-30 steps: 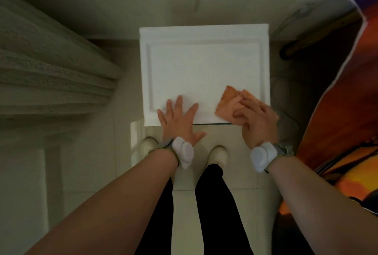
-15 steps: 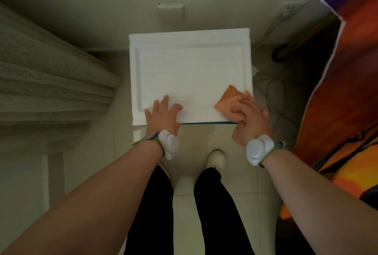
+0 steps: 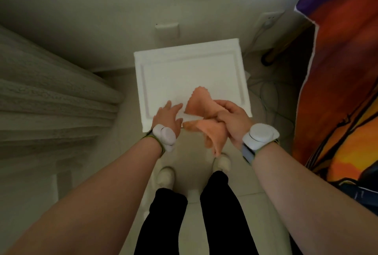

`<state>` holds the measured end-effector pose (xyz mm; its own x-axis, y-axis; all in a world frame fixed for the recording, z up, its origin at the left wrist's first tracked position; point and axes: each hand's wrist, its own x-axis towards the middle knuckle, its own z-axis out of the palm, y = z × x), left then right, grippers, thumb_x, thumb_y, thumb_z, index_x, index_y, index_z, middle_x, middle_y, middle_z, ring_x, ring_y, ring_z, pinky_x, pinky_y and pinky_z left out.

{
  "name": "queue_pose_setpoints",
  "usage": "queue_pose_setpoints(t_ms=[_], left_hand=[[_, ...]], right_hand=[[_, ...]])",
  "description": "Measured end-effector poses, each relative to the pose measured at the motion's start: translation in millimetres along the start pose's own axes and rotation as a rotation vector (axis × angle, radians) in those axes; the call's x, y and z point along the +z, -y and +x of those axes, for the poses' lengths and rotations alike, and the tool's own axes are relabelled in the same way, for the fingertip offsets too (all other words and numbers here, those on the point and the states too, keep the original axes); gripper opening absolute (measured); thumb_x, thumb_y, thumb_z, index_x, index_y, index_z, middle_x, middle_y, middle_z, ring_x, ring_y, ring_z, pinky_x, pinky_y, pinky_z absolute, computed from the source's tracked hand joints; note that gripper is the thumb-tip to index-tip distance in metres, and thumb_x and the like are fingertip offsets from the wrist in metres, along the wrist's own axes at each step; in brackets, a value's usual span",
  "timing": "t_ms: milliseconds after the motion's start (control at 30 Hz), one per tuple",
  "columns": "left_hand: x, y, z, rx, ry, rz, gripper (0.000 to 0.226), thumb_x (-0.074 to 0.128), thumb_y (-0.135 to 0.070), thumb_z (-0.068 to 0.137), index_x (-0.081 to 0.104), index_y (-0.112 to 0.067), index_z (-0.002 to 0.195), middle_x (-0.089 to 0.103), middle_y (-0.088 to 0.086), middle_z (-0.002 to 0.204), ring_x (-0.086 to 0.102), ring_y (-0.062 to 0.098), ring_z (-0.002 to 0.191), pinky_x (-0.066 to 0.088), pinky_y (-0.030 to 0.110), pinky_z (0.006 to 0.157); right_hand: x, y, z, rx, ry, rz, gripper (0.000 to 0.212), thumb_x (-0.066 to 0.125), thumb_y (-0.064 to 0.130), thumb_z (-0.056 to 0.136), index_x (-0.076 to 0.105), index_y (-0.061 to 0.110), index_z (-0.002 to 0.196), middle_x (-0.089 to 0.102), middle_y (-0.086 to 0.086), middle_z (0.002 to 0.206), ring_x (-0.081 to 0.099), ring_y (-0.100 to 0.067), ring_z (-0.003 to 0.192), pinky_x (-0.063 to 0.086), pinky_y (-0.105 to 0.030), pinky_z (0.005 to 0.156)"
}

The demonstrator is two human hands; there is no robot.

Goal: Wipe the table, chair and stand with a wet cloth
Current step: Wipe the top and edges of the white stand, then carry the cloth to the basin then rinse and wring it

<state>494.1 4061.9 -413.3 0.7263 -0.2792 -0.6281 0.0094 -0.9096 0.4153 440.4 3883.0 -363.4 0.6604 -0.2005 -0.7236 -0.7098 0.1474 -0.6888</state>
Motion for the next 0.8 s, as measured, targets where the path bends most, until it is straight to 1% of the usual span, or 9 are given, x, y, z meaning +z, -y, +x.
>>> queue_pose_setpoints(t_ms=[67, 200, 267, 333, 400, 500, 600, 700, 800], left_hand=[[-20.3, -10.1, -26.1, 0.047, -0.042, -0.189, 0.047, 0.042, -0.018, 0.098, 0.032, -0.017, 0.144, 0.03, 0.007, 0.151, 0.027, 0.022, 0.14, 0.018, 0.024, 0.112], [-56.6, -40.8, -74.5, 0.063, 0.018, -0.386, 0.043, 0.039, -0.025, 0.099, 0.036, -0.018, 0.142, 0.042, 0.004, 0.145, 0.039, 0.019, 0.133, 0.027, 0.019, 0.103], [-72.3, -61.4, -97.2, 0.1, 0.078, -0.39, 0.043, 0.037, -0.029, 0.1, 0.039, -0.016, 0.14, 0.043, 0.004, 0.143, 0.04, 0.02, 0.132, 0.026, 0.022, 0.107], [-83.8, -82.5, -126.8, 0.172, 0.161, -0.414, 0.042, 0.037, -0.033, 0.099, 0.045, -0.014, 0.136, 0.049, 0.007, 0.138, 0.045, 0.022, 0.129, 0.031, 0.033, 0.112], [-101.5, -119.8, -164.3, 0.264, 0.23, -0.391, 0.038, 0.036, -0.033, 0.1, 0.054, -0.014, 0.128, 0.057, 0.008, 0.129, 0.051, 0.024, 0.121, 0.036, 0.037, 0.108], [-105.8, -142.1, -195.9, 0.316, 0.346, -0.4, 0.038, 0.034, -0.042, 0.098, 0.062, -0.023, 0.116, 0.063, 0.008, 0.121, 0.057, 0.026, 0.113, 0.041, 0.041, 0.104], [-100.7, -175.7, -252.3, 0.406, 0.452, -0.37, 0.036, 0.042, -0.059, 0.085, 0.067, -0.033, 0.087, 0.07, 0.008, 0.102, 0.065, 0.026, 0.097, 0.052, 0.04, 0.088], [-86.1, -206.4, -293.0, 0.546, 0.487, -0.291, 0.023, 0.054, -0.042, 0.09, 0.063, -0.022, 0.094, 0.069, 0.0, 0.09, 0.065, 0.013, 0.082, 0.052, 0.019, 0.071], [-64.4, -228.1, -332.5, 0.661, 0.522, -0.298, 0.014, 0.054, -0.023, 0.093, 0.056, -0.015, 0.105, 0.067, 0.002, 0.084, 0.065, 0.014, 0.071, 0.051, 0.019, 0.06]], right_hand=[[1.5, 7.0, -26.1, 0.029, -0.056, 0.177, 0.039, 0.053, -0.004, 0.08, 0.064, 0.026, 0.103, 0.068, -0.009, 0.105, 0.065, -0.025, 0.094, 0.054, -0.038, 0.085], [-3.1, 26.2, -84.2, 0.022, -0.071, 0.367, 0.053, 0.046, -0.011, 0.081, 0.056, 0.023, 0.121, 0.062, -0.014, 0.116, 0.063, -0.028, 0.098, 0.051, -0.041, 0.086], [-5.6, 40.9, -122.6, -0.021, -0.076, 0.411, 0.051, 0.044, -0.013, 0.081, 0.058, 0.023, 0.115, 0.061, -0.014, 0.117, 0.062, -0.028, 0.097, 0.052, -0.039, 0.084], [-10.3, 48.9, -160.4, -0.06, -0.098, 0.46, 0.049, 0.047, -0.012, 0.08, 0.059, 0.022, 0.113, 0.063, -0.013, 0.116, 0.063, -0.027, 0.097, 0.052, -0.037, 0.083], [-22.7, 60.3, -214.1, -0.128, -0.16, 0.523, 0.047, 0.054, -0.008, 0.077, 0.06, 0.021, 0.114, 0.064, -0.013, 0.114, 0.063, -0.026, 0.096, 0.052, -0.038, 0.083], [-28.1, 60.0, -248.8, -0.179, -0.203, 0.444, 0.042, 0.054, -0.007, 0.081, 0.06, 0.022, 0.112, 0.065, -0.013, 0.115, 0.064, -0.024, 0.098, 0.052, -0.035, 0.08], [-38.6, 50.3, -317.3, -0.255, -0.368, 0.306, 0.042, 0.054, -0.006, 0.086, 0.057, 0.016, 0.121, 0.064, -0.007, 0.116, 0.064, -0.013, 0.095, 0.053, -0.021, 0.074], [-49.4, 35.9, -364.1, -0.295, -0.46, 0.207, 0.054, 0.058, -0.006, 0.084, 0.048, 0.022, 0.129, 0.056, -0.001, 0.121, 0.056, -0.007, 0.101, 0.05, -0.011, 0.075], [-59.7, 13.1, -411.7, -0.334, -0.505, 0.282, 0.054, 0.06, 0.01, 0.085, 0.047, 0.036, 0.13, 0.05, 0.005, 0.132, 0.049, -0.011, 0.12, 0.048, -0.022, 0.092]])
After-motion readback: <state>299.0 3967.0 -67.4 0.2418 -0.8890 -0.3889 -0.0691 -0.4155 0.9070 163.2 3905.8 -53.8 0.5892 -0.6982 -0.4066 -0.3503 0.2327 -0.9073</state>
